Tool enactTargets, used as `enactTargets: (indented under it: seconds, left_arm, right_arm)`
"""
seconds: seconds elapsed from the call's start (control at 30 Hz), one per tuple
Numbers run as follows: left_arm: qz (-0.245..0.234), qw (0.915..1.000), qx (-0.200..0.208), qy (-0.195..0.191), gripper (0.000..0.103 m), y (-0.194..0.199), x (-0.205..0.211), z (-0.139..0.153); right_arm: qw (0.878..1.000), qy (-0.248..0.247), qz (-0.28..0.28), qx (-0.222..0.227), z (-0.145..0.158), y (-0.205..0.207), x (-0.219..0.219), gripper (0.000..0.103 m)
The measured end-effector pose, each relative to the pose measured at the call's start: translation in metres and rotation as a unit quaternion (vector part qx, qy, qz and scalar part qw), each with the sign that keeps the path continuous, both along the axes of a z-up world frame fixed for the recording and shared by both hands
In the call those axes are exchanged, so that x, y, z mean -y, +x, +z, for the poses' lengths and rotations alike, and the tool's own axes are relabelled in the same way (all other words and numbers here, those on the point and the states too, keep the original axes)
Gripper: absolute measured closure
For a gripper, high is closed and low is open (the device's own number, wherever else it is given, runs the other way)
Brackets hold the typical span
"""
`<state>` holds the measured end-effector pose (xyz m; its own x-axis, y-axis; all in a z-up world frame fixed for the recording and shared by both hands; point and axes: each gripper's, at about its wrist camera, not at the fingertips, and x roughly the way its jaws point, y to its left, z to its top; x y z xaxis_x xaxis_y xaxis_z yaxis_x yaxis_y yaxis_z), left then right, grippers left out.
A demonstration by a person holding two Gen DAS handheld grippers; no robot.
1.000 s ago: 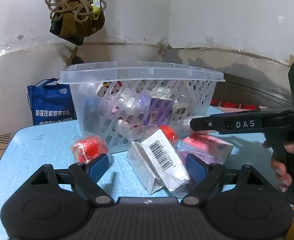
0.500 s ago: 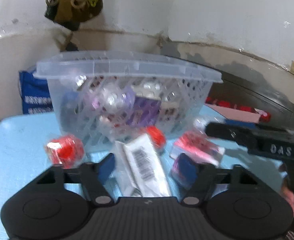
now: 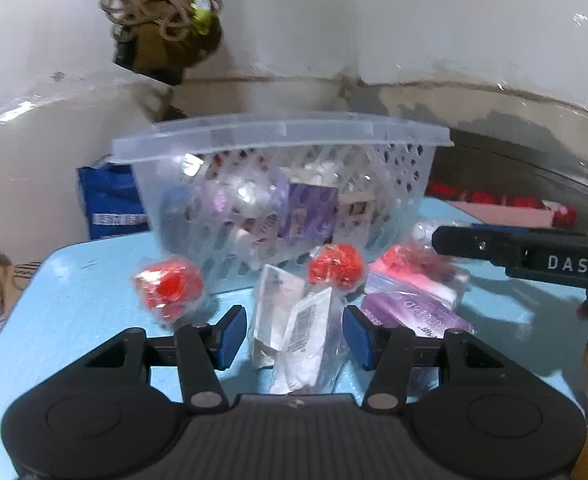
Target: Organize objects
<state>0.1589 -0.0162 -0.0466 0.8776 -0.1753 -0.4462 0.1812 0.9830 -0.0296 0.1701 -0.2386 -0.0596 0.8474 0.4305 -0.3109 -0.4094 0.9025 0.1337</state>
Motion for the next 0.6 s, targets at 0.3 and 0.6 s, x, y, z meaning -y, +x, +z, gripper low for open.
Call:
enactTargets:
  seconds: [0.3,0.6]
  left_arm:
    - [0.006,0.9992,-0.038,0.003,0.053,-0.008,0.006,-0.014]
    - [0.017,0.9989,0.005,-0.044,0.067,-0.033,-0.007,-0.018]
  right_arm:
    - [1.000,0.001,0.000,0.005,0.000,0.000,0.000,0.047]
    - [1.000,0.003,-0.001,0.020,0.002,-0.006,0.002,0.047]
